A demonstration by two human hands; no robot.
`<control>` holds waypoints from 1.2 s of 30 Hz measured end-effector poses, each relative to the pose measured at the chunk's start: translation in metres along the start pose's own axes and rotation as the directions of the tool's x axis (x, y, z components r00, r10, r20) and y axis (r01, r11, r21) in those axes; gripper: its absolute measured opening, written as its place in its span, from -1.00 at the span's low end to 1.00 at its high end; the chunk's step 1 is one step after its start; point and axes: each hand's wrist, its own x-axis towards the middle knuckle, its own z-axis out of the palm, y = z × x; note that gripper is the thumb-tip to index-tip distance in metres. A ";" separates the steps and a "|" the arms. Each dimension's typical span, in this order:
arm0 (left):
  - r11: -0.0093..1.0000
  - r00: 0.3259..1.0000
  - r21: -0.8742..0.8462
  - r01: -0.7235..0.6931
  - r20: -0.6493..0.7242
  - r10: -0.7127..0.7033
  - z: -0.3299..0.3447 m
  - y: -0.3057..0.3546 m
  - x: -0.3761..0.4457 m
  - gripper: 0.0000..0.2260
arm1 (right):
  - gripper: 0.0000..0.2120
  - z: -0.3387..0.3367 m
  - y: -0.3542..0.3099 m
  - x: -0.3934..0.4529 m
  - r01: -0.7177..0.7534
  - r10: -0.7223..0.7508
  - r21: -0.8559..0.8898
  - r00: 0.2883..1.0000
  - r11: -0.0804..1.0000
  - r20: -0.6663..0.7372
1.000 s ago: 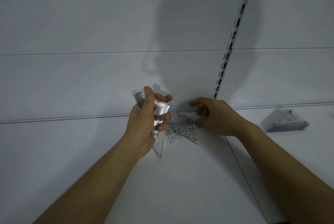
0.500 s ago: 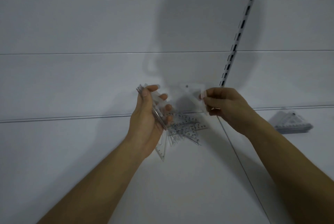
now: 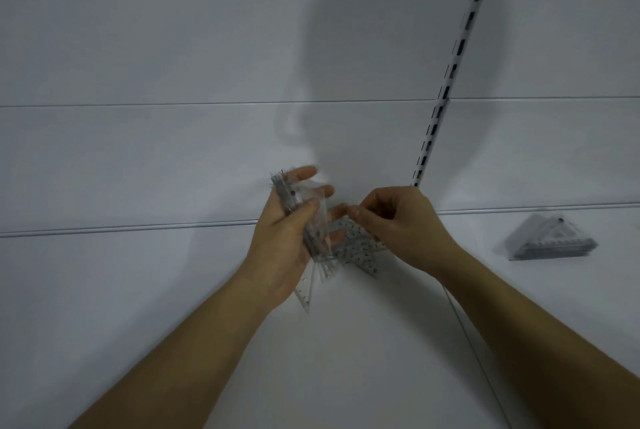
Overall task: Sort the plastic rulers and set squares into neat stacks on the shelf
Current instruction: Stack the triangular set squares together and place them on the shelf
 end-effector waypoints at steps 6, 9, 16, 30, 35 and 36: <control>0.996 0.999 0.083 -0.009 -0.038 0.012 0.001 0.003 -0.001 -0.90 | -0.64 -0.002 0.020 0.007 0.016 0.058 -0.468 0.988 0.884 0.143; 0.997 0.996 0.034 0.071 -0.059 -0.069 0.002 0.004 -0.001 -0.67 | -0.76 -0.006 0.020 0.006 0.005 0.061 -0.397 0.986 0.918 0.155; 0.986 0.993 -0.127 0.104 -0.044 -0.111 -0.004 0.010 -0.002 -0.61 | -0.96 -0.020 0.021 0.012 -0.068 0.089 -0.133 0.983 0.989 0.160; 0.989 0.983 -0.013 -0.149 -0.109 0.147 0.004 -0.003 0.001 -0.68 | -0.96 0.004 -0.020 -0.014 0.375 -0.369 -0.024 0.899 0.927 -0.236; 0.991 0.987 0.048 -0.122 -0.099 0.127 0.001 -0.003 0.002 -0.57 | -0.88 0.018 -0.021 -0.020 0.533 -0.580 -0.254 0.796 0.807 -0.172; 0.991 0.988 0.044 -0.124 -0.087 0.128 0.001 -0.003 0.002 -0.55 | -0.87 0.017 -0.021 -0.020 0.529 -0.571 -0.243 0.805 0.813 -0.157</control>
